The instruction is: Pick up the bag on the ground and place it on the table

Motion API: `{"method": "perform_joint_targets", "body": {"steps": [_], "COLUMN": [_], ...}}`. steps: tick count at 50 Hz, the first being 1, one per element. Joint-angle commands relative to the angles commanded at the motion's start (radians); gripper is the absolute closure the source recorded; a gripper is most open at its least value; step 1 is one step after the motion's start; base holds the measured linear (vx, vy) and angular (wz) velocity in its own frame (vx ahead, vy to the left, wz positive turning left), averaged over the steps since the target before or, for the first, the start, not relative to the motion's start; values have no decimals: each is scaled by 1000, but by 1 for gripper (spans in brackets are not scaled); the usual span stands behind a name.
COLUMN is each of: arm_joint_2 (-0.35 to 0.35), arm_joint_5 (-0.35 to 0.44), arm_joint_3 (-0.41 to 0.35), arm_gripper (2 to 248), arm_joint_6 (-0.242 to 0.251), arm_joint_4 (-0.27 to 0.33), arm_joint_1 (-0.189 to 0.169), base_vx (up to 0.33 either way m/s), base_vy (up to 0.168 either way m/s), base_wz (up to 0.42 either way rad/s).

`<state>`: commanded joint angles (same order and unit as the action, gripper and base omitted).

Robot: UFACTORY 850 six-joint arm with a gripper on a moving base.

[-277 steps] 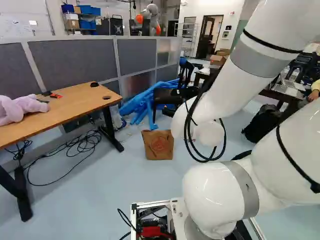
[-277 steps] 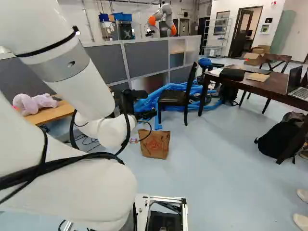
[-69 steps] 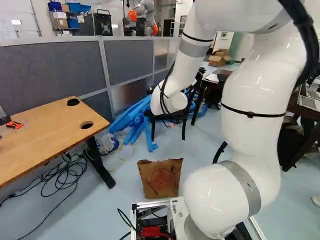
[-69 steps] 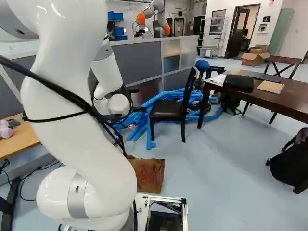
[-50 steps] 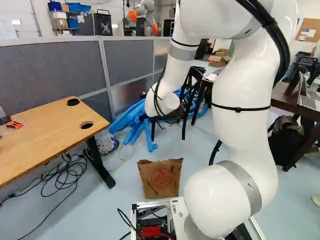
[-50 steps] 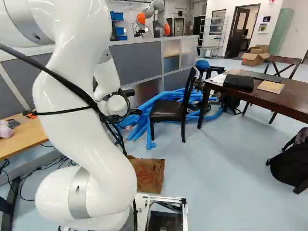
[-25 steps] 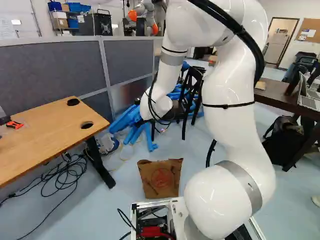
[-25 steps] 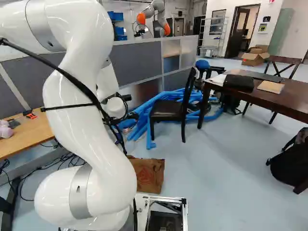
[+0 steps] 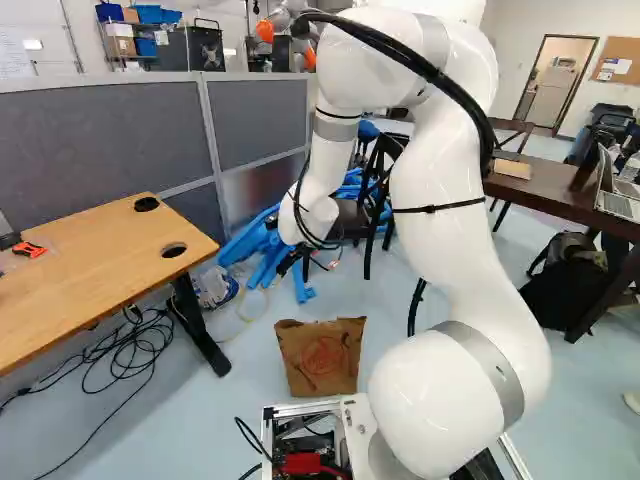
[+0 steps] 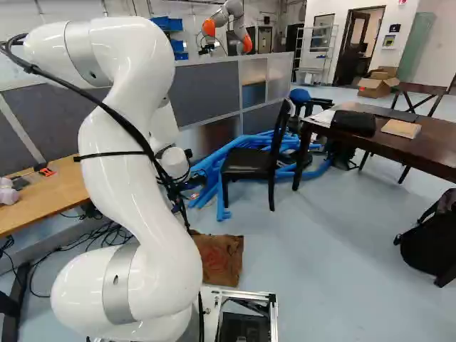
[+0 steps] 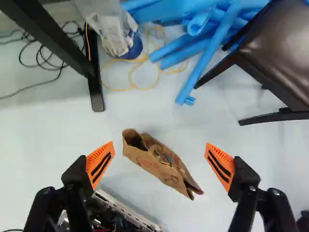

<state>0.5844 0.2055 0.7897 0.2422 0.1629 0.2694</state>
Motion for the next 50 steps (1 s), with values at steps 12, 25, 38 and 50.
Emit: {"method": "perform_joint_targets", "body": {"steps": [12, 25, 38, 50], "arm_joint_2": [53, 107, 163, 217], "arm_joint_5": [-89, -190, -290, -318], "arm_joint_3": [34, 66, 98, 136], "arm_gripper": [3, 3, 3, 3], "arm_joint_6": [126, 263, 399, 438], "arm_joint_4": [10, 21, 28, 30], "arm_joint_1": [-2, -3, -3, -25], "base_vx": [0, 0, 0, 0], "base_vy": [0, 0, 0, 0], "base_wz": [0, 0, 0, 0]}}
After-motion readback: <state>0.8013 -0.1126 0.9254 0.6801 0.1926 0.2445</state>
